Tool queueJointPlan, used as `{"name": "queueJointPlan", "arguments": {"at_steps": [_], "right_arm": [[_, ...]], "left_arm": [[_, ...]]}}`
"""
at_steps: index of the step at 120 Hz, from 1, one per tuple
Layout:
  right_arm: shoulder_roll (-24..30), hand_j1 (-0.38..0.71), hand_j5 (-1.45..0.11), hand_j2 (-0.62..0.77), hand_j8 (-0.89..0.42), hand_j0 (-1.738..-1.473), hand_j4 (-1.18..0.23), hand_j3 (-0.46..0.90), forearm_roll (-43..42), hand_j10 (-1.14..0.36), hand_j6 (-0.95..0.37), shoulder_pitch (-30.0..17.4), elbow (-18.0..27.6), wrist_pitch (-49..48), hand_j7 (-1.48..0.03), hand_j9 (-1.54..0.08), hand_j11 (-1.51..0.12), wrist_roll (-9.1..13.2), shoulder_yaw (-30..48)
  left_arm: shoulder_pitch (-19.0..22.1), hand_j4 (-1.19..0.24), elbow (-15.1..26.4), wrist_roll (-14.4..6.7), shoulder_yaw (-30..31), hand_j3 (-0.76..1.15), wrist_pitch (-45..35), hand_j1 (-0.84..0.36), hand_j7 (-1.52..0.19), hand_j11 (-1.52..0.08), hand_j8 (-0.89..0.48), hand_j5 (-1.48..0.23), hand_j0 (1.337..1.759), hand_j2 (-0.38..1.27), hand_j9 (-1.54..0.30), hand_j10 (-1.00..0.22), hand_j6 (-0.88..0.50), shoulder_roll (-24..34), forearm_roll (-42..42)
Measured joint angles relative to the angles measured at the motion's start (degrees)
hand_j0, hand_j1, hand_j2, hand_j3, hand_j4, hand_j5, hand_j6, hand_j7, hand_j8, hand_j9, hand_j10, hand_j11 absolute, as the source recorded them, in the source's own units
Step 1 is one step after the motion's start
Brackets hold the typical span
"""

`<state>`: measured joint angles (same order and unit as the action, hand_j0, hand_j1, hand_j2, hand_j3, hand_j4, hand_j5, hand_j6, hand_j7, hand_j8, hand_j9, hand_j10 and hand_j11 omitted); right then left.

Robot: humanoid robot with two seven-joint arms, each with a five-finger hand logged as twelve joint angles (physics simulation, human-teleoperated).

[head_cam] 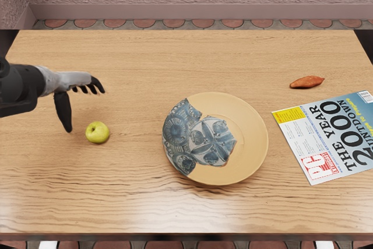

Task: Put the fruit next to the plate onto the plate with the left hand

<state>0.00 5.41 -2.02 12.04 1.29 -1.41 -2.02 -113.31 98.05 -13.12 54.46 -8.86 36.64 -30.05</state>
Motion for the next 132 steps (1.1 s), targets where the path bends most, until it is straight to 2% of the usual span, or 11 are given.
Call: {"name": "queueJointPlan", "arguments": {"at_steps": [21, 46, 61, 92, 115, 132], "right_arm": [[0.0, -0.31, -0.04, -0.01, -0.03, -1.658, -0.03, 0.0, -0.01, -0.03, -0.03, 0.0, 0.0, -0.02, -0.04, -0.04, -0.04, 0.0, 0.0], [0.0, -0.31, -0.04, -0.01, -0.03, -1.658, -0.03, 0.0, -0.02, -0.03, -0.03, 0.0, 0.0, -0.02, -0.04, -0.04, -0.04, 0.0, 0.0], [0.0, -0.31, -0.04, -0.01, -0.03, -1.658, -0.03, 0.0, -0.02, -0.03, -0.03, 0.0, 0.0, -0.02, -0.04, -0.04, -0.04, 0.0, 0.0], [0.0, -0.31, -0.04, -0.01, -0.03, -1.658, -0.03, 0.0, -0.02, -0.03, -0.03, 0.0, 0.0, -0.01, -0.04, -0.04, -0.04, 0.0, 0.0], [0.0, -0.31, -0.04, -0.01, -0.03, -1.658, -0.03, 0.0, -0.02, -0.03, -0.03, 0.0, 0.0, -0.02, -0.04, -0.04, -0.04, 0.0, 0.0], [0.0, -0.31, -0.04, -0.01, -0.03, -1.658, -0.03, 0.0, 0.0, -0.03, -0.03, 0.0, 0.0, -0.01, -0.04, -0.04, -0.04, 0.0, 0.0]], "left_arm": [[-0.07, -0.25, 0.78, 0.03, 2.49, 0.0, -5.11, 0.05, -0.33, -0.33, -0.25, -0.33, 1.658, 0.05, -0.33, -0.25, -0.25, -3.19, 0.19], [0.84, -0.25, 1.12, 0.16, 2.99, 0.0, -6.64, 0.05, -0.33, -0.33, -0.25, -0.33, 1.658, 0.05, -0.33, -0.25, -0.25, -6.64, 0.25], [2.2, -0.25, 1.16, 0.14, 3.07, 0.0, -7.02, 0.05, -0.33, -0.33, -0.25, -0.33, 1.658, 0.05, -0.33, -0.25, -0.25, -8.16, 0.3], [5.01, -0.26, 0.81, 0.03, 3.67, 0.0, -13.82, 0.04, -0.33, -0.33, -0.26, -0.33, 1.658, 0.05, -0.33, -0.26, -0.26, -11.44, 0.26], [7.39, -0.26, -0.4, -0.09, 4.22, 0.0, -14.41, 0.04, -0.33, -0.33, -0.26, -0.33, 1.658, 0.05, -0.33, -0.26, -0.26, -13.96, -0.13], [9.59, -0.26, -2.06, -1.65, 4.21, 0.0, -14.87, 0.04, -0.33, -0.33, -0.26, -0.33, 1.658, 0.05, -0.33, -0.26, -0.26, -14.85, -1.97]]}}
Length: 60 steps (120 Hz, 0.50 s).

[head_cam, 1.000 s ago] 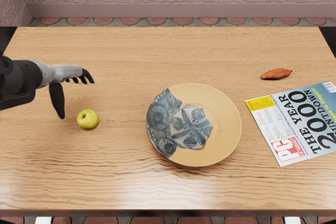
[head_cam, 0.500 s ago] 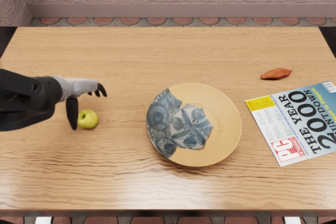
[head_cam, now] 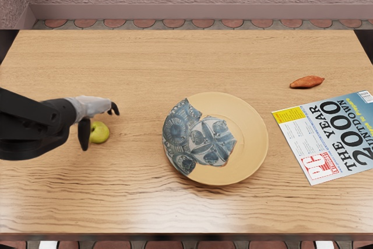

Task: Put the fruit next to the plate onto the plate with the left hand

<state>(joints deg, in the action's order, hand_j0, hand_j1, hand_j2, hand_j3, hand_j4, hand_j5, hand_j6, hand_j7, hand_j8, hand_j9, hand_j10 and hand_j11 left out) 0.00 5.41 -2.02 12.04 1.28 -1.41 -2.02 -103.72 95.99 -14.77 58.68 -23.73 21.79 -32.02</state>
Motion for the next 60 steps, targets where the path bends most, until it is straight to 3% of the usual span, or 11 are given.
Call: {"name": "queueJointPlan", "arguments": {"at_steps": [31, 48, 60], "right_arm": [[0.0, -0.31, -0.04, -0.01, -0.03, -1.658, -0.03, 0.0, -0.02, -0.03, -0.03, -0.01, 0.0, 0.0, -0.04, -0.04, -0.04, 0.0, 0.0], [0.0, -0.31, -0.04, -0.01, -0.03, -1.658, -0.03, 0.0, -0.02, -0.03, -0.03, -0.01, 0.0, 0.01, -0.04, -0.04, -0.04, 0.0, 0.0], [0.0, -0.31, -0.04, -0.01, -0.03, -1.658, -0.03, 0.0, -0.01, -0.03, -0.03, -0.01, 0.0, -0.01, -0.04, -0.04, -0.04, 0.0, 0.0]], "left_arm": [[2.31, -0.26, -2.46, -0.87, 0.78, 0.0, -4.99, 0.04, -0.34, -0.34, -0.26, -0.34, 1.658, 0.06, -0.34, -0.26, -0.26, -3.46, -0.88], [2.82, -0.26, -2.28, -1.04, 2.07, 0.0, -8.92, 0.05, -0.35, -0.35, -0.26, -0.35, 1.658, 0.12, -0.35, -0.26, -0.26, -4.79, -1.07], [3.38, -0.26, -1.76, -1.0, 2.79, 0.0, -10.37, 0.05, -0.35, -0.35, -0.27, -0.35, 1.658, 0.07, -0.35, -0.27, -0.27, -4.91, -1.05]]}}
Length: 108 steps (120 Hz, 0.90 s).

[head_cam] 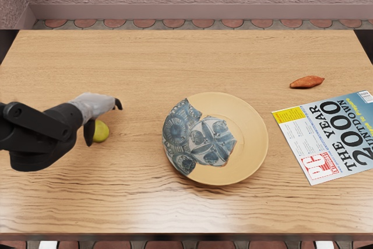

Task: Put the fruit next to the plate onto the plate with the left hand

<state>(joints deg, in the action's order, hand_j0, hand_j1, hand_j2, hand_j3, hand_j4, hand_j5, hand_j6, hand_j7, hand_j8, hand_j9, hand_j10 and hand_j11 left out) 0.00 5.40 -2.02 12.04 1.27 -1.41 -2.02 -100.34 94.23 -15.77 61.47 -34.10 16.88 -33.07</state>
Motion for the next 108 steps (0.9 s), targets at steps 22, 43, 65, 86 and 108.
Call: {"name": "queueJointPlan", "arguments": {"at_steps": [22, 43, 65, 86, 108], "right_arm": [[0.0, -0.31, -0.04, -0.01, -0.03, -1.658, -0.03, 0.0, 0.0, -0.03, -0.03, 0.0, 0.0, 0.0, -0.04, -0.04, -0.04, 0.0, 0.0], [0.0, -0.31, -0.04, -0.01, -0.03, -1.658, -0.03, 0.0, -0.01, -0.03, -0.03, 0.0, 0.0, 0.01, -0.04, -0.04, -0.04, 0.0, 0.0], [0.0, -0.31, -0.04, -0.01, -0.03, -1.658, -0.03, 0.0, 0.0, -0.03, -0.03, 0.0, 0.0, 0.01, -0.04, -0.04, -0.04, 0.0, 0.0], [0.0, -0.31, -0.04, -0.01, -0.03, -1.658, -0.03, 0.0, 0.0, -0.03, -0.03, 0.0, 0.0, 0.01, -0.04, -0.04, -0.04, 0.0, 0.0], [0.0, -0.31, -0.04, -0.01, -0.03, -1.658, -0.03, 0.0, -0.01, -0.03, -0.03, 0.0, 0.0, 0.0, -0.04, -0.04, -0.04, 0.0, 0.0]], "left_arm": [[-0.07, -0.27, 2.41, 0.03, 0.98, 0.0, -0.75, 0.03, -0.35, -0.35, -0.27, -0.35, 1.658, 0.06, -0.35, -0.27, -0.27, 0.84, 0.02], [-0.3, -0.27, 3.74, 0.04, 1.71, 0.0, -0.87, 0.02, -0.36, -0.35, -0.27, -0.36, 1.658, 0.06, -0.36, -0.27, -0.27, 1.76, -0.04], [-0.38, -0.32, 4.05, 0.0, 1.91, 0.0, -0.92, -0.04, -0.38, -0.42, -0.32, -0.42, 1.658, 0.07, -0.42, -0.32, -0.3, 1.67, -0.09], [-0.47, -0.35, 4.16, 0.07, 1.7, 0.0, -0.91, -0.07, -0.42, -0.45, -0.35, -0.45, 1.658, 0.07, -0.45, -0.35, -0.33, 1.76, -0.27], [-0.82, -0.36, 4.38, 0.14, 1.41, 0.0, -0.9, -0.08, -0.45, -0.46, -0.36, -0.46, 1.658, 0.07, -0.46, -0.36, -0.35, 2.02, -0.34]]}}
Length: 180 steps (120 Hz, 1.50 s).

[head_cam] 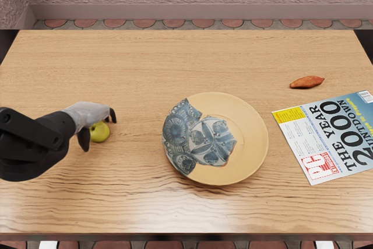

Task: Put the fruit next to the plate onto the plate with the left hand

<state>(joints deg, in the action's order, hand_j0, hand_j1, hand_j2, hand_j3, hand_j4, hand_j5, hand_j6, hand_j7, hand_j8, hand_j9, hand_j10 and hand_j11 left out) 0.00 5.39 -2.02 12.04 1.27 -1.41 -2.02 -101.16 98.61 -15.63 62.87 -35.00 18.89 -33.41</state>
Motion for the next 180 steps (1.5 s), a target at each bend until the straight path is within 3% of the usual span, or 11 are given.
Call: {"name": "queueJointPlan", "arguments": {"at_steps": [27, 63, 95, 110, 130, 159, 172, 180], "right_arm": [[0.0, -0.31, -0.04, -0.01, -0.03, -1.658, -0.03, 0.0, 0.0, -0.03, -0.03, 0.0, 0.0, 0.01, -0.04, -0.04, -0.04, 0.0, 0.0], [0.0, -0.31, -0.04, -0.01, -0.03, -1.658, -0.03, 0.0, 0.01, -0.03, -0.03, 0.0, 0.0, -0.01, -0.04, -0.04, -0.04, 0.0, 0.0], [0.0, -0.31, -0.04, -0.01, -0.03, -1.658, -0.03, 0.0, 0.02, -0.03, -0.03, 0.0, 0.0, 0.0, -0.04, -0.04, -0.04, 0.0, 0.0], [0.0, -0.31, -0.04, -0.01, -0.03, -1.658, -0.03, 0.0, 0.02, -0.03, -0.03, 0.0, 0.0, -0.01, -0.04, -0.04, -0.04, 0.0, 0.0], [0.0, -0.31, -0.04, -0.01, -0.03, -1.658, -0.03, 0.0, 0.02, -0.03, -0.03, 0.0, 0.0, 0.0, -0.04, -0.04, -0.04, 0.0, 0.0], [0.0, -0.31, -0.04, -0.01, -0.03, -1.658, -0.03, 0.0, 0.01, -0.03, -0.03, 0.0, 0.0, 0.0, -0.04, -0.04, -0.04, 0.0, 0.0], [0.0, -0.31, -0.04, -0.01, -0.03, -1.658, -0.03, 0.0, 0.02, -0.03, -0.03, 0.0, 0.0, -0.01, -0.04, -0.04, -0.04, 0.0, 0.0], [0.0, -0.31, -0.04, -0.01, -0.03, -1.658, -0.03, 0.0, 0.0, -0.03, -0.03, 0.0, 0.0, 0.02, -0.04, -0.04, -0.04, 0.0, 0.0]], "left_arm": [[0.0, -0.37, 0.14, 0.18, -0.18, 0.0, 0.0, -0.1, -0.48, -0.48, -0.37, -0.48, 1.658, 0.07, -0.48, -0.37, -0.37, 0.09, -0.05], [0.48, -0.51, 0.16, 0.36, -0.21, 0.0, -0.06, -0.25, -0.65, -0.65, -0.5, -0.64, 1.658, 0.1, -0.66, -0.51, -0.47, 0.44, -1.51], [0.61, -0.56, 0.05, 0.37, -0.31, 0.0, -0.07, -0.27, -0.71, -0.72, -0.49, -0.7, 1.656, 0.16, -0.72, -0.55, -0.46, 0.28, -1.64], [0.69, -0.6, -0.13, 0.43, -0.63, 0.0, 0.0, -0.29, -0.78, -0.78, -0.49, -0.77, 1.656, 0.26, -0.78, -0.6, -0.46, 0.27, -1.63], [0.97, -0.67, -0.41, 0.43, -1.32, 0.0, 0.06, -0.29, -0.89, -0.89, -0.44, -0.89, 1.655, 0.27, -0.89, -0.67, -0.42, 0.26, -1.6], [1.09, -0.79, -0.96, 0.5, -1.77, 0.0, 0.17, -0.31, -1.07, -1.08, -0.38, -1.08, 1.652, 0.41, -1.07, -0.65, -0.36, 0.14, -1.84], [1.47, -0.83, -1.27, 0.38, -1.83, 0.0, 0.08, -0.31, -1.1, -1.14, -0.35, -1.1, 1.646, 0.37, -1.12, -0.62, -0.34, -0.23, -2.15], [1.79, -0.84, -1.46, 0.37, -1.84, 0.0, 0.04, -0.37, -1.11, -1.16, -0.34, -1.1, 1.644, 0.53, -1.13, -0.6, -0.33, -0.34, -2.25]]}}
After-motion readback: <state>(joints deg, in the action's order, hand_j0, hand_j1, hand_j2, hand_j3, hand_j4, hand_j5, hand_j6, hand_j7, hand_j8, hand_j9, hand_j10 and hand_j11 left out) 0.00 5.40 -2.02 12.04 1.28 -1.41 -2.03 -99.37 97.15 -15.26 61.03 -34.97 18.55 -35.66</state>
